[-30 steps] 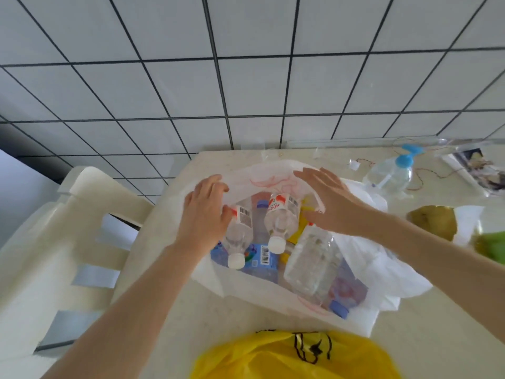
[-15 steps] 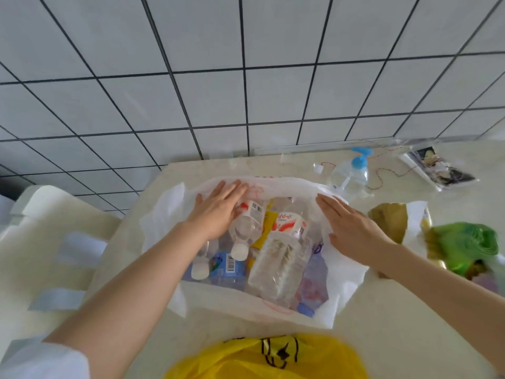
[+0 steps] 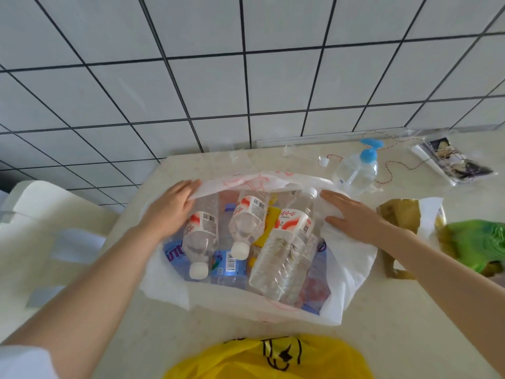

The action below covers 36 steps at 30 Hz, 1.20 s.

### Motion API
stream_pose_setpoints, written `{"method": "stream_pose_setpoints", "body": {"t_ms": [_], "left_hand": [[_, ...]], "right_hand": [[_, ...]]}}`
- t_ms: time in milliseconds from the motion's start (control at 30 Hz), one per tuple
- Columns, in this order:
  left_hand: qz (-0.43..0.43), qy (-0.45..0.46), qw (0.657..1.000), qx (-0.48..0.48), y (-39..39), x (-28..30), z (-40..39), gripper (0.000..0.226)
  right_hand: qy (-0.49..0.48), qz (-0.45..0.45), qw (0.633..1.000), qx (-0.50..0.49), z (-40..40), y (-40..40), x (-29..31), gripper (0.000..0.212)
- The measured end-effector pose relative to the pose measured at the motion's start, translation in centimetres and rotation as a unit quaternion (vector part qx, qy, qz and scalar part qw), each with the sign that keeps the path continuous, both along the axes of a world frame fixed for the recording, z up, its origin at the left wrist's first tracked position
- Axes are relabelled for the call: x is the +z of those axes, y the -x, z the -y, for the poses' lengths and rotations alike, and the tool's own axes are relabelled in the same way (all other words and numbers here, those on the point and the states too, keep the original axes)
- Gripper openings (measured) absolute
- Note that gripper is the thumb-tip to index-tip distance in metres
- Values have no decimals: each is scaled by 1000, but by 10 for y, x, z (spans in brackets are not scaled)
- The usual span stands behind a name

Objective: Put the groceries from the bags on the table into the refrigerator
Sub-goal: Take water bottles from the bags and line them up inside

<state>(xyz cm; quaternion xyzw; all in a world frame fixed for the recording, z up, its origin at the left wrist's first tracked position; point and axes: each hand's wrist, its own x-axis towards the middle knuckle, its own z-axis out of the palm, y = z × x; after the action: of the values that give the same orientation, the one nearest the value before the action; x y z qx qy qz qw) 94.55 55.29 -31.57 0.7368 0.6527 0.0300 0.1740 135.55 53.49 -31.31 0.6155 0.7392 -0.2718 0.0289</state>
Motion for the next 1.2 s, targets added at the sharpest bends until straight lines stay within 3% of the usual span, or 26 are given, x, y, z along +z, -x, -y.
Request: {"method": "stream_pose_setpoints", "body": {"t_ms": [133, 300, 400, 500, 633, 833, 967, 1067, 1200], "left_hand": [[58, 16, 997, 47, 35, -18, 45, 52], [116, 20, 988, 96, 35, -16, 97, 53], [29, 18, 994, 107, 32, -4, 114, 53], [-55, -71, 992, 93, 13, 20, 116, 48], [-24, -151, 988, -6, -19, 36, 110, 58], [-93, -74, 978, -174, -22, 43, 95, 80], [-189, -103, 924, -315, -6, 40, 69, 93], [-217, -114, 891, -381, -3, 30, 53, 89], [-210, -111, 865, -442, -7, 30, 41, 83]], "right_hand": [[30, -27, 999, -12, 28, -2, 2, 60], [-11, 35, 999, 0, 66, -7, 1, 57], [-65, 105, 992, 7, 80, 0, 17, 49], [-124, 95, 988, -18, 86, 26, 40, 43], [-156, 20, 986, -60, 94, 69, 65, 45], [-77, -75, 984, -144, 116, 114, 65, 51], [35, -144, 945, -293, 111, 128, 55, 71], [50, -174, 912, -369, 100, 142, 48, 76], [47, -118, 897, -423, 84, 165, 44, 106]]}}
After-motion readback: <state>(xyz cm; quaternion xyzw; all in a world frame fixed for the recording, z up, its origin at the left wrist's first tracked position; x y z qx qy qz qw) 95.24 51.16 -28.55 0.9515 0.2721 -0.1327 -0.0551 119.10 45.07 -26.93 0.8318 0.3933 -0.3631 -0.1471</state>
